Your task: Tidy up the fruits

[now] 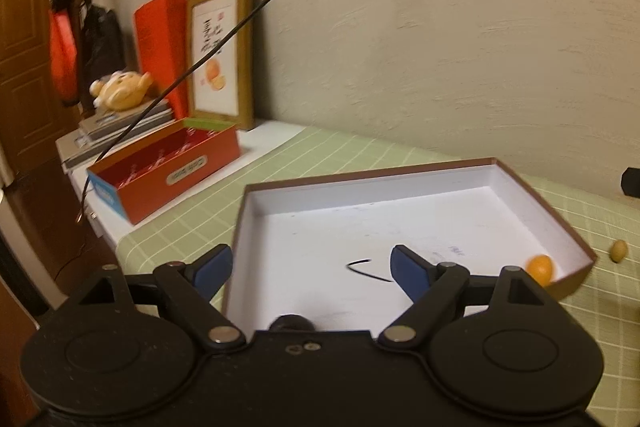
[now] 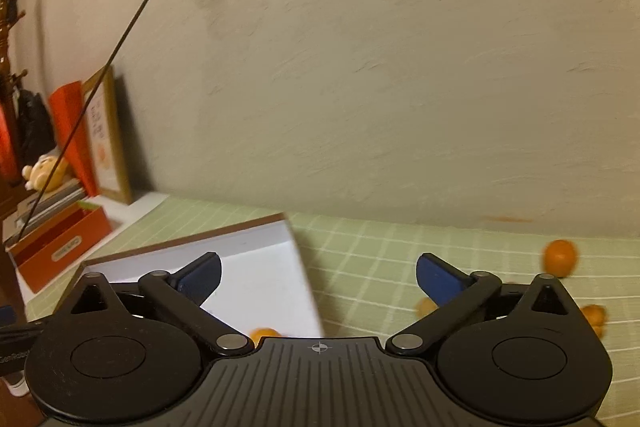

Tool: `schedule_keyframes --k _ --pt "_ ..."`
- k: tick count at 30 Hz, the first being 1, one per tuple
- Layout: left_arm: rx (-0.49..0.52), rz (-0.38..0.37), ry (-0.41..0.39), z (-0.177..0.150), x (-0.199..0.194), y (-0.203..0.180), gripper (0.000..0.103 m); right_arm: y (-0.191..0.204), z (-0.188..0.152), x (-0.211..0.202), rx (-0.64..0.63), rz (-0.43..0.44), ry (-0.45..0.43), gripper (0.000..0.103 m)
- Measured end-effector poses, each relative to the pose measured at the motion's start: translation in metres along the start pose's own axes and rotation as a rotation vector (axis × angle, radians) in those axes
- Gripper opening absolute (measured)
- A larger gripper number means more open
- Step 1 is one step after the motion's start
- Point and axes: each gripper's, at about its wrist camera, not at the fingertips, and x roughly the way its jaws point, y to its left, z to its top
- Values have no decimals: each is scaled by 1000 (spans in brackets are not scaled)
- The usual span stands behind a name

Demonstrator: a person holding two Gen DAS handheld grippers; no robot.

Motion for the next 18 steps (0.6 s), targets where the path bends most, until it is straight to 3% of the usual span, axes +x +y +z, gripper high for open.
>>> schedule_keyframes --k 8,18 --pt "82 -117 -39 -7 -19 -35 74 -46 2 -57 68 -116 -48 103" --pt "228 -321 -39 -34 -40 -95 63 -101 -17 -121 148 -283 -50 103"
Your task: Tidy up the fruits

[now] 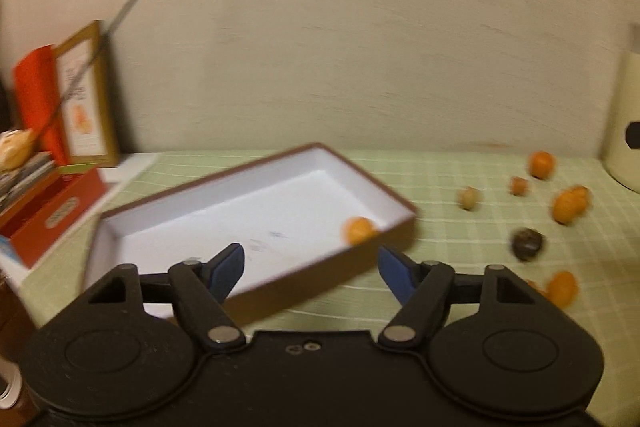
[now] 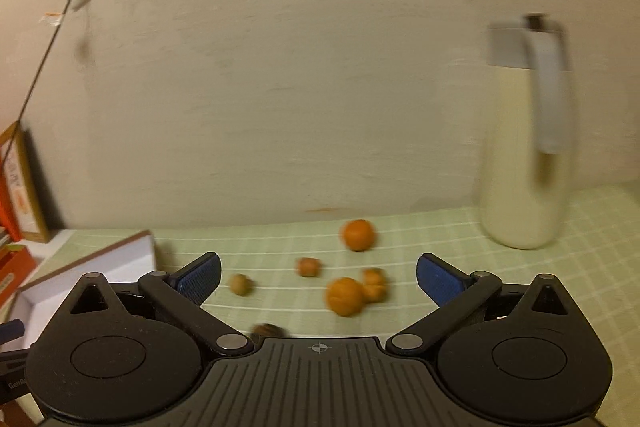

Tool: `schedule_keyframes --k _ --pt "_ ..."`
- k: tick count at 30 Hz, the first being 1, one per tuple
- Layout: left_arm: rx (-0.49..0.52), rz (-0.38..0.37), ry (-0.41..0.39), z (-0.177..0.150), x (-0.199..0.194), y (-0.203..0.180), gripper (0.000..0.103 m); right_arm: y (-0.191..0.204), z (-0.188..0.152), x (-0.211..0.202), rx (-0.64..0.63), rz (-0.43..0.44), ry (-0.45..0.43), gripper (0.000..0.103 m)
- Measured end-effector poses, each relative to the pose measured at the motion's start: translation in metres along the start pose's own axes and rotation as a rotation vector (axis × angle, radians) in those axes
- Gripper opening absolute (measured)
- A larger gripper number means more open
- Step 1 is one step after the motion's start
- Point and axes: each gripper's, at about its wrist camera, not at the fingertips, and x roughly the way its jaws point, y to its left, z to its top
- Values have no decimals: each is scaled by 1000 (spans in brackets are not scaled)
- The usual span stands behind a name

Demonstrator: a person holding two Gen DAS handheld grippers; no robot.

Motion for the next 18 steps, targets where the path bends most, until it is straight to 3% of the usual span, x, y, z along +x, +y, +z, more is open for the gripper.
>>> schedule_keyframes --k 8,14,18 --pt "102 -137 23 -15 1 -55 40 -41 -10 -31 15 -78 -15 103" --pt "146 -206 41 -23 3 -83 30 -56 -18 -41 17 -85 -11 103" --pt "152 -243 58 -24 7 -95 30 -64 -19 -42 26 -91 -14 103"
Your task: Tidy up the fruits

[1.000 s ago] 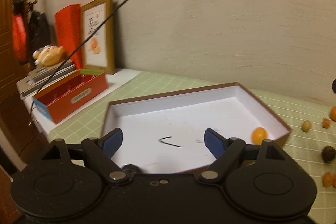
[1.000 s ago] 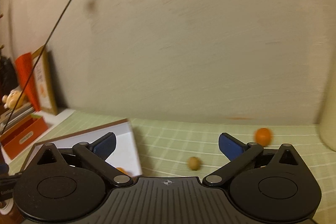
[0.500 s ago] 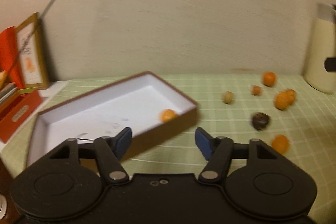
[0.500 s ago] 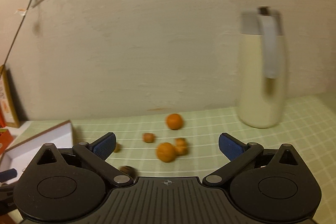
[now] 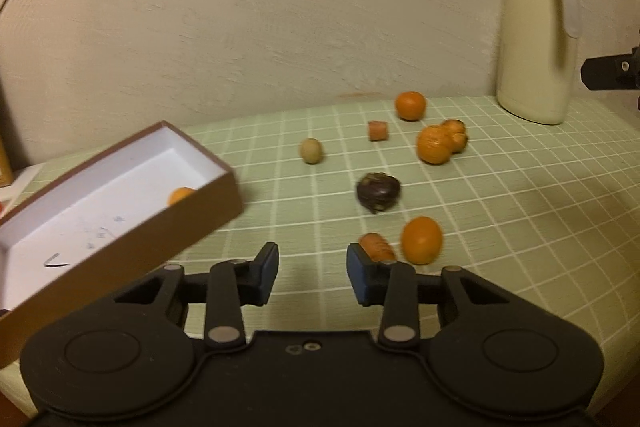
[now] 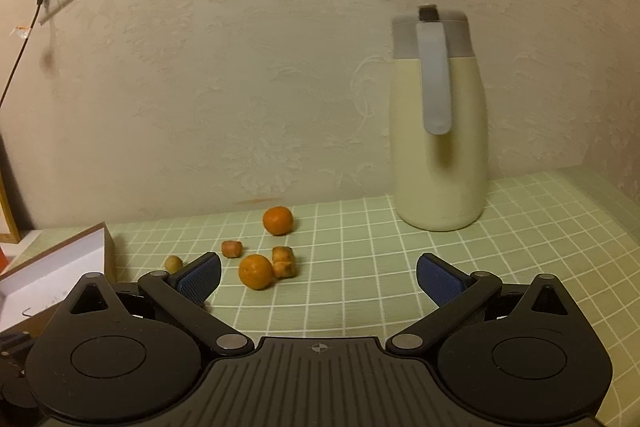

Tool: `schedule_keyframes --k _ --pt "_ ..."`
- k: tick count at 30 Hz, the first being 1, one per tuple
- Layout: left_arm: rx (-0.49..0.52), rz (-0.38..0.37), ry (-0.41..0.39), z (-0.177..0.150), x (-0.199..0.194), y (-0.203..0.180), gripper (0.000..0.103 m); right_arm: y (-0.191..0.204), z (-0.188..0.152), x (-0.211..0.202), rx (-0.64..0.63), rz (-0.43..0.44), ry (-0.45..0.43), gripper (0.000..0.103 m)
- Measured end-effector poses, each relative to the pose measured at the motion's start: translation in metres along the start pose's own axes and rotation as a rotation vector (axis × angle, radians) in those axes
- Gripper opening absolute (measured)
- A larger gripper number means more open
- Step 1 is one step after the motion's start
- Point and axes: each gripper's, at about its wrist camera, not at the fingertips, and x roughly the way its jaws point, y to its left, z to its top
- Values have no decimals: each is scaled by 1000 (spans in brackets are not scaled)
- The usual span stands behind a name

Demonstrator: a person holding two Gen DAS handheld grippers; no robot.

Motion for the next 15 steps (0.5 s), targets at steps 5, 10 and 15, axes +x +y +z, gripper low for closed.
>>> schedule_keyframes --k 5,10,15 --pt "9 -34 17 0 9 -12 28 -9 -2 -1 16 -8 2 103" --pt "12 -41 36 -1 19 -20 28 -14 -4 -1 29 -6 11 103" --pt "8 -42 43 0 27 -23 28 -11 -6 1 20 7 21 103"
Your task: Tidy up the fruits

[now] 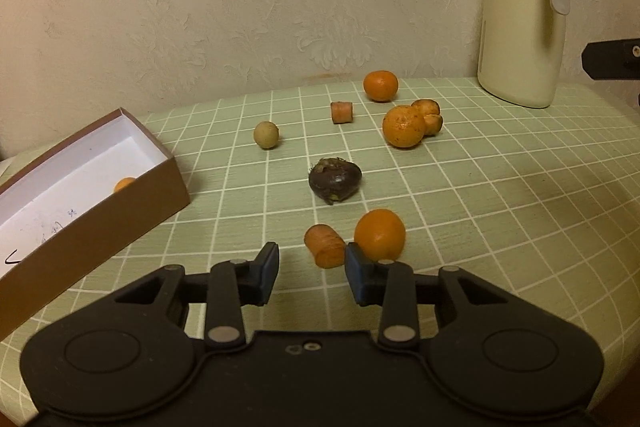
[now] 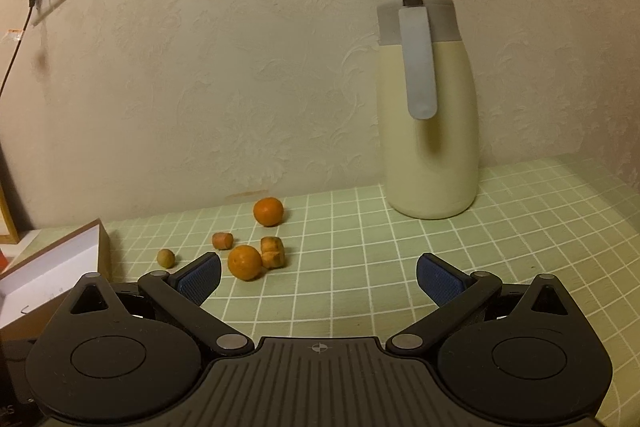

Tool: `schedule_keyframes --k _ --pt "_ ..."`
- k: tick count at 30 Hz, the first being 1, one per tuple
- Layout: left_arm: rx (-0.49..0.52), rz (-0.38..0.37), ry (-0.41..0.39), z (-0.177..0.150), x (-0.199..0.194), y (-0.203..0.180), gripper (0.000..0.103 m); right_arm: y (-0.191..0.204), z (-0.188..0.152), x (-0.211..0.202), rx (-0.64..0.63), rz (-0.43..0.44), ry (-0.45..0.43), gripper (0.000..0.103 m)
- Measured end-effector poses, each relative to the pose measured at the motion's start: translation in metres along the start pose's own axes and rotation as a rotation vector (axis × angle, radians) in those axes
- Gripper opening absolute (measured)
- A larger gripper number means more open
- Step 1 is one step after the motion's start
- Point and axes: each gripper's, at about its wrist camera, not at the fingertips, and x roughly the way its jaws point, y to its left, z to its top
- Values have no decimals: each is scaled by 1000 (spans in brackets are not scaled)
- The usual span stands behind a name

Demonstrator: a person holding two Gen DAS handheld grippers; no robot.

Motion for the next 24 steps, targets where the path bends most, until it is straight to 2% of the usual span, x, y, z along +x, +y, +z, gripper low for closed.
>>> schedule_keyframes --k 6,13,24 --pt "-15 2 7 2 6 1 27 6 -2 3 -14 15 8 103" --pt "-29 -1 22 4 12 2 19 7 -4 5 -21 20 11 103" --pt "-58 2 14 5 14 6 14 10 -4 7 -27 24 17 103"
